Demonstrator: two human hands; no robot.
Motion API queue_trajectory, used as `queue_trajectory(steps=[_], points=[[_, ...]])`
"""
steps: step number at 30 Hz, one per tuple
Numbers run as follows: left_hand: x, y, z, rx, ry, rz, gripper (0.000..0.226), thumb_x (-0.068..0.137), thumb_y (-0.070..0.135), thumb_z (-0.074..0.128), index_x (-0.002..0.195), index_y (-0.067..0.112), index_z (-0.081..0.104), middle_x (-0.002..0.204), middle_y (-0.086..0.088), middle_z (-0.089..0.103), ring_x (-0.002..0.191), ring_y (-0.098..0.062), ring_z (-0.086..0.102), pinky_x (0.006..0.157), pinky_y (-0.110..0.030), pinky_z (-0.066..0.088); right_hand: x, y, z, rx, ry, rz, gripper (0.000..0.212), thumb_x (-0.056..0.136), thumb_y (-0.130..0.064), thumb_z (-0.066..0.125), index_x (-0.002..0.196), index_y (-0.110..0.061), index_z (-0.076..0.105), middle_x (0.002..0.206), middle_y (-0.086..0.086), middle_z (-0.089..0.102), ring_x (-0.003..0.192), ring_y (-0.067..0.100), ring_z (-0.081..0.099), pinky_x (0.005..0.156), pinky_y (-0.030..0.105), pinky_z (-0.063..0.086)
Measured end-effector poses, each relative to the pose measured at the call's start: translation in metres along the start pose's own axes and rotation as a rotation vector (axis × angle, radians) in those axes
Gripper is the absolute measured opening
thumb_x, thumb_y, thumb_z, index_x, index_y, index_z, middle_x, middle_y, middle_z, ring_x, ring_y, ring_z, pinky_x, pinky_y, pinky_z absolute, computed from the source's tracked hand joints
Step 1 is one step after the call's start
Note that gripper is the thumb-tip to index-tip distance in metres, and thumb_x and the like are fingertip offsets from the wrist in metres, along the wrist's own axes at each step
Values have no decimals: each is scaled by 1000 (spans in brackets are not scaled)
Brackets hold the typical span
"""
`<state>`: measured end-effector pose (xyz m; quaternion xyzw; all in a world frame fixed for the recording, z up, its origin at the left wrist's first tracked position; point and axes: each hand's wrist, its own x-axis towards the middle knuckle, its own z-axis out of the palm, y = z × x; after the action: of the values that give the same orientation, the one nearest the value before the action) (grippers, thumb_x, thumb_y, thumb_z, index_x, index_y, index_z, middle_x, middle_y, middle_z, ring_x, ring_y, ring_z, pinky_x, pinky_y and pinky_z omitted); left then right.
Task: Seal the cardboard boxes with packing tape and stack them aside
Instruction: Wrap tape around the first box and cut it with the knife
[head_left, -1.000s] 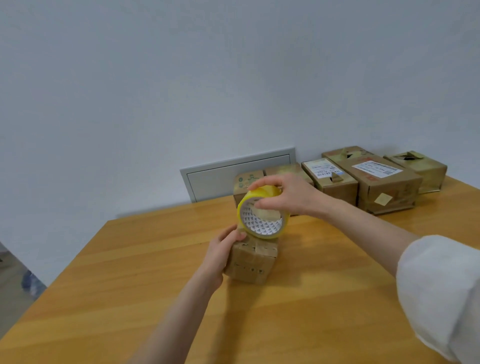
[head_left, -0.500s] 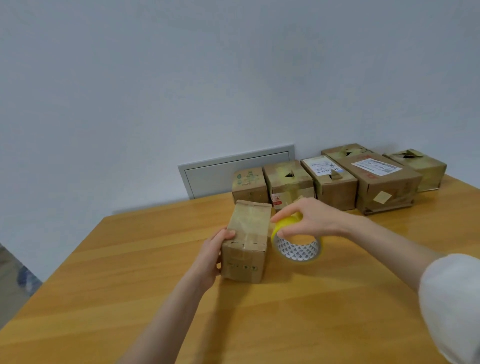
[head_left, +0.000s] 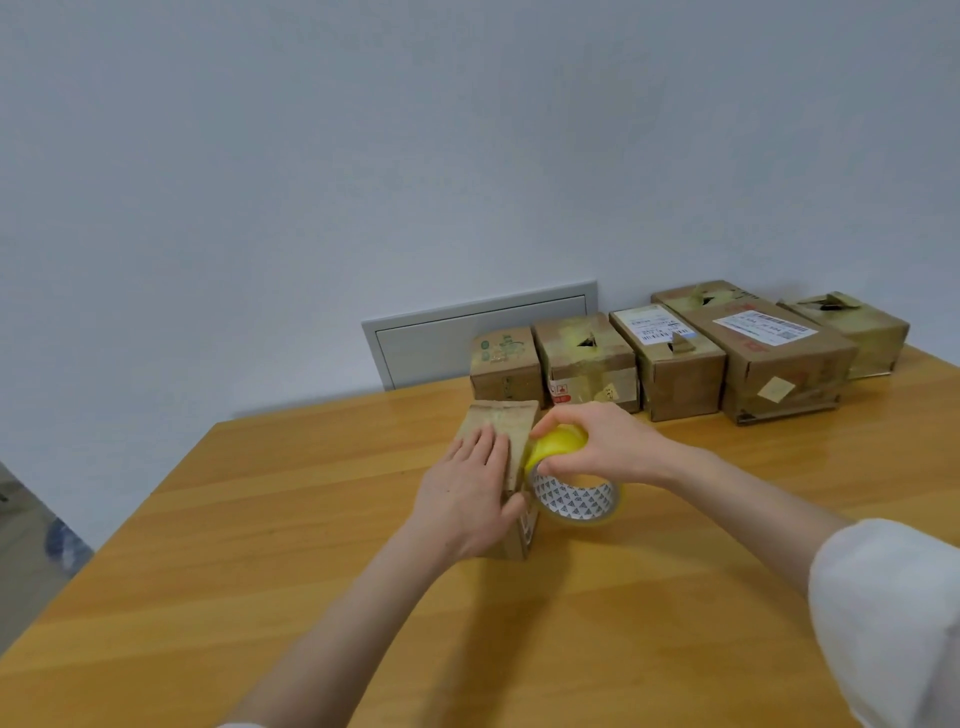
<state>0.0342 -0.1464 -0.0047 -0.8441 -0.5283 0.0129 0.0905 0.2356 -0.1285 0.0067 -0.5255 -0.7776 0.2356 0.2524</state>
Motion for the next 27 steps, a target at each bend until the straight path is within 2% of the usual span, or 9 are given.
queue_trajectory(steps=[4,8,10,12,14,16,21,25,27], points=[[2,-1,5,-49,62,93,68,99,48,29,153,22,-4,161,0,-4,148,-13,-3,114,-25,-5,0,-3,-1,-7,-11,13,34,72,-53,73,101,-46,57,107,-13,56,99,10,52,76,27,44],[3,-6,-2,-142,-9,110,71,96,54,35,150,34,-6,161,-2,-4,148,-16,-4,118,-30,-1,-3,-8,0,-27,-6,33,32,74,-51,72,101,-45,56,108,-12,56,101,13,53,86,36,49],[5,-6,-9,-269,-43,54,78,90,59,44,149,39,-4,161,-8,-2,148,-20,-5,118,-36,0,-7,-10,0,-41,8,59,33,75,-51,72,103,-43,56,110,-9,56,102,15,53,86,39,49],[7,-1,-13,-306,-59,-123,91,82,63,52,151,37,0,160,-12,-2,148,-28,-2,117,-48,9,-9,-12,-1,-54,8,77,37,75,-51,72,107,-41,58,113,-8,57,104,16,53,87,40,49],[9,4,-17,-293,-91,-286,97,76,64,58,152,29,8,159,-17,7,143,-36,18,111,-52,29,-11,-16,-3,-69,-9,74,43,75,-48,73,114,-39,58,120,-6,57,107,17,53,90,41,49],[11,4,-21,-422,-65,-348,96,72,58,62,151,24,18,149,-16,32,128,-34,42,100,-48,44,-10,-22,-13,-65,-10,21,52,74,-40,75,122,-35,56,122,-8,56,111,15,52,92,38,47],[4,-1,-23,-1324,41,-539,59,77,31,70,133,24,51,109,-4,67,96,-20,63,75,-34,53,0,-39,-53,367,93,-84,59,73,-23,79,126,-34,53,104,-18,57,96,6,58,81,25,51],[-6,2,-2,-1511,36,-594,30,83,29,65,113,26,65,96,-3,71,89,-23,63,76,-37,49,-1,-32,-31,311,107,-136,60,79,-17,72,129,-42,52,121,-13,55,105,7,54,82,18,46],[-6,-2,0,-1526,46,-577,22,83,30,64,105,29,68,87,2,72,85,-20,62,73,-35,49,3,-32,-24,289,128,-158,61,80,-17,70,133,-42,51,116,-17,54,96,-3,52,72,8,40]])
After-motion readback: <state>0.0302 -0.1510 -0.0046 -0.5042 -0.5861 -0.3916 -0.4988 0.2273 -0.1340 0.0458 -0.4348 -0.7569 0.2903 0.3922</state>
